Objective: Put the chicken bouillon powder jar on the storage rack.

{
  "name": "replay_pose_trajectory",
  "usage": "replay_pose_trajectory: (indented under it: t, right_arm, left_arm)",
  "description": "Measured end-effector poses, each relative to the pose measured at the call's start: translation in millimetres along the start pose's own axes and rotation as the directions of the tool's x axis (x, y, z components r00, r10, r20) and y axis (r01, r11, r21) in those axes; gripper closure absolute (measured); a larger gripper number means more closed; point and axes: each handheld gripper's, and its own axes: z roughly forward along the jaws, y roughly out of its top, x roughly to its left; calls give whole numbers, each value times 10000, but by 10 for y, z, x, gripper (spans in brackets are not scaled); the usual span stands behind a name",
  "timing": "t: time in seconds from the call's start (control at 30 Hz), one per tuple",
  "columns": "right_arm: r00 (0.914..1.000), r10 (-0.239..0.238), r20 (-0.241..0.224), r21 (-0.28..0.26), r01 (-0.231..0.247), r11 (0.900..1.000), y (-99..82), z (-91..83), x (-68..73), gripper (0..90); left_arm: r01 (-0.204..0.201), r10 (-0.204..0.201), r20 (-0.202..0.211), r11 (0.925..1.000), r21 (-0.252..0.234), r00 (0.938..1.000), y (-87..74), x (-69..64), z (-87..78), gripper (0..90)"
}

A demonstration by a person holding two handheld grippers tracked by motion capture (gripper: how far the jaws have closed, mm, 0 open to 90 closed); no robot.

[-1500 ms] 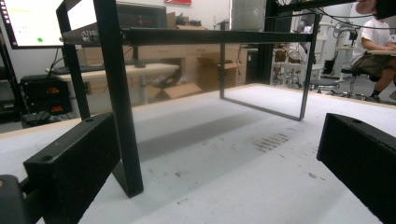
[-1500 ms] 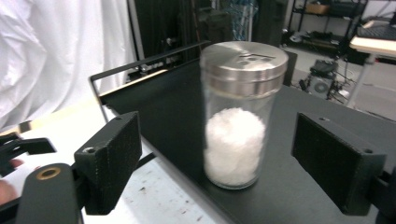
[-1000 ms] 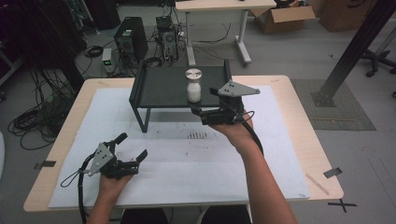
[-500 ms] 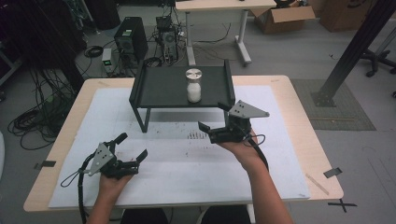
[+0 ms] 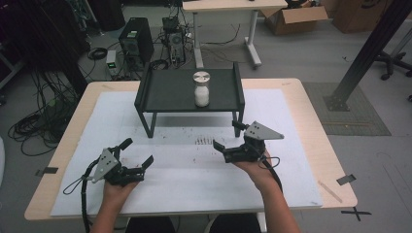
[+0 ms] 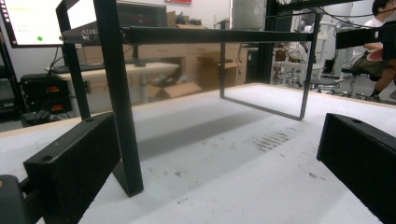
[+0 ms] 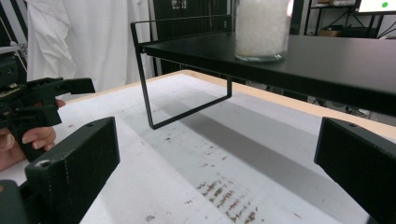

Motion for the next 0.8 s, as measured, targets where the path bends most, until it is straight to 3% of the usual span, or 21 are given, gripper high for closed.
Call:
replay_pose_trajectory:
  t: [0.8]
  right_arm:
    - [9987,312,399,-187,-305,9994,-420,-125,-39,0]
  left_arm:
    - [-10,10,-1,10000,6,10000,0,-1,2,2]
